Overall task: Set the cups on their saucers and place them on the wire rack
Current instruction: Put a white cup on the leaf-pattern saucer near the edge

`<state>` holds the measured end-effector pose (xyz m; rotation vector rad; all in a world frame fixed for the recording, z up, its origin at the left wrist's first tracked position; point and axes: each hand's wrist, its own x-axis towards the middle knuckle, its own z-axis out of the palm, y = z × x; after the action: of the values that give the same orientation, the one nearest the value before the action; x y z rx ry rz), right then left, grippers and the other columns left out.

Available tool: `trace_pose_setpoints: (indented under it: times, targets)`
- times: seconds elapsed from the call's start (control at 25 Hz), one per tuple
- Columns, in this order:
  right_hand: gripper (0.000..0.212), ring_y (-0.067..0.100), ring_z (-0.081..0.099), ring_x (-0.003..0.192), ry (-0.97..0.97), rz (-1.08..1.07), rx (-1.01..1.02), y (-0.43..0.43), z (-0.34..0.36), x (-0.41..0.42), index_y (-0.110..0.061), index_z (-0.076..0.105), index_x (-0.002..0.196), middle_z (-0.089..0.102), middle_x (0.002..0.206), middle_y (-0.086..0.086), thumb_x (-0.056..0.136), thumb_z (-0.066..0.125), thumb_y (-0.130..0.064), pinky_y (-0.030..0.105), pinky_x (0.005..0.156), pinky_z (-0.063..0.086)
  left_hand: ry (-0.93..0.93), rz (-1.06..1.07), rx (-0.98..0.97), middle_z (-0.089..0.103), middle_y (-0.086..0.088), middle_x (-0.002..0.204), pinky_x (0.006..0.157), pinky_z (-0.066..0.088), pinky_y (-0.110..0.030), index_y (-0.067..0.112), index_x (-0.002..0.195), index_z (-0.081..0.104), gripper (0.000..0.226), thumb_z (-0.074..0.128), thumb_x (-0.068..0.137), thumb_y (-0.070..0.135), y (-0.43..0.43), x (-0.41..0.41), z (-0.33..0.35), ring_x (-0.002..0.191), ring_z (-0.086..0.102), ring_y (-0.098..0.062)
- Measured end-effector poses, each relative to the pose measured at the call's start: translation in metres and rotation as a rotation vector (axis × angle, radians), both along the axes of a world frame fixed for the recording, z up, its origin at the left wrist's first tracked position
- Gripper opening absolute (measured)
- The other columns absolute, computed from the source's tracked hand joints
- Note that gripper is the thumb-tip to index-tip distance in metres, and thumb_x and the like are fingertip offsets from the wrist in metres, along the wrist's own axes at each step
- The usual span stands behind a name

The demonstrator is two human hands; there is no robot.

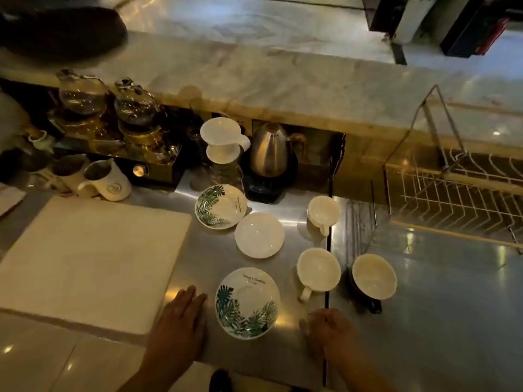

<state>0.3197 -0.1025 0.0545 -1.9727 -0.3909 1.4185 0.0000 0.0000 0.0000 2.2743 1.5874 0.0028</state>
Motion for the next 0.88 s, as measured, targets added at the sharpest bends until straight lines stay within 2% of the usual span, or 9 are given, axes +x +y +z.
trace_pose_setpoints:
  times: [0.08, 0.24, 0.32, 0.4, 0.56, 0.72, 0.88]
  targets:
    - [0.023, 0.017, 0.062, 0.054, 0.033, 0.007, -0.001, 0.011, -0.006, -0.003, -0.005, 0.068, 0.095, 0.068, 0.062, 0.007, 0.091, 0.073, -0.027, 0.029, 0.050, 0.050, 0.062, 0.029, -0.025, 0.042, -0.010, 0.158, 0.119, 0.030, -0.047, 0.019, 0.145, 0.055, 0.072, 0.018, 0.095, 0.055, 0.006, 0.002, -0.004, 0.147, 0.038, -0.032]
    - [0.020, 0.017, 0.051, 0.053, 0.100, -0.069, 0.065, 0.021, -0.017, -0.009, 0.002, 0.072, 0.085, 0.056, 0.063, 0.010, 0.092, 0.063, -0.014, 0.029, 0.051, 0.041, 0.097, -0.004, 0.011, 0.041, -0.011, 0.159, 0.117, 0.032, -0.053, 0.020, 0.147, 0.053, 0.079, 0.001, 0.100, 0.058, 0.009, 0.006, -0.020, 0.147, 0.037, -0.032]
    - [0.019, 0.019, 0.056, 0.055, 0.110, -0.136, 0.095, 0.023, -0.019, -0.011, -0.006, 0.074, 0.082, 0.061, 0.065, 0.011, 0.093, 0.063, -0.016, 0.029, 0.049, 0.046, 0.076, 0.005, 0.026, 0.039, -0.012, 0.160, 0.118, 0.030, -0.055, 0.020, 0.148, 0.051, 0.074, 0.005, 0.102, 0.055, 0.009, 0.007, -0.027, 0.148, 0.035, -0.033]
    - [0.019, 0.023, 0.064, 0.061, 0.113, -0.209, 0.094, 0.028, -0.023, -0.011, -0.017, 0.076, 0.079, 0.071, 0.072, 0.010, 0.094, 0.065, -0.023, 0.034, 0.056, 0.055, 0.064, 0.006, 0.051, 0.036, -0.012, 0.161, 0.120, 0.022, -0.053, 0.020, 0.151, 0.046, 0.068, 0.010, 0.104, 0.053, 0.011, 0.007, -0.033, 0.149, 0.031, -0.033]
    - [0.012, 0.030, 0.070, 0.070, 0.182, -0.305, 0.069, 0.033, -0.040, -0.013, -0.016, 0.074, 0.095, 0.077, 0.084, 0.015, 0.094, 0.068, -0.027, 0.044, 0.069, 0.062, 0.067, -0.007, 0.084, 0.022, -0.007, 0.167, 0.124, 0.004, -0.047, 0.028, 0.157, 0.031, 0.061, 0.015, 0.104, 0.053, 0.015, 0.005, -0.048, 0.155, 0.014, -0.027]
    - [0.019, 0.032, 0.072, 0.081, 0.256, -0.320, 0.082, 0.033, -0.049, -0.013, -0.015, 0.072, 0.106, 0.077, 0.093, 0.017, 0.095, 0.067, -0.030, 0.047, 0.076, 0.064, 0.109, -0.051, 0.096, 0.022, -0.005, 0.168, 0.124, 0.005, -0.048, 0.031, 0.158, 0.030, 0.060, 0.021, 0.103, 0.054, 0.029, 0.002, -0.048, 0.156, 0.012, -0.025]
    - [0.018, 0.033, 0.073, 0.091, 0.247, -0.334, 0.103, 0.035, -0.051, -0.012, -0.015, 0.072, 0.103, 0.076, 0.099, 0.020, 0.099, 0.061, -0.030, 0.048, 0.082, 0.062, 0.111, -0.037, 0.107, 0.021, -0.003, 0.168, 0.123, 0.008, -0.052, 0.035, 0.158, 0.027, 0.059, 0.025, 0.103, 0.053, 0.029, 0.001, -0.049, 0.156, 0.011, -0.023]
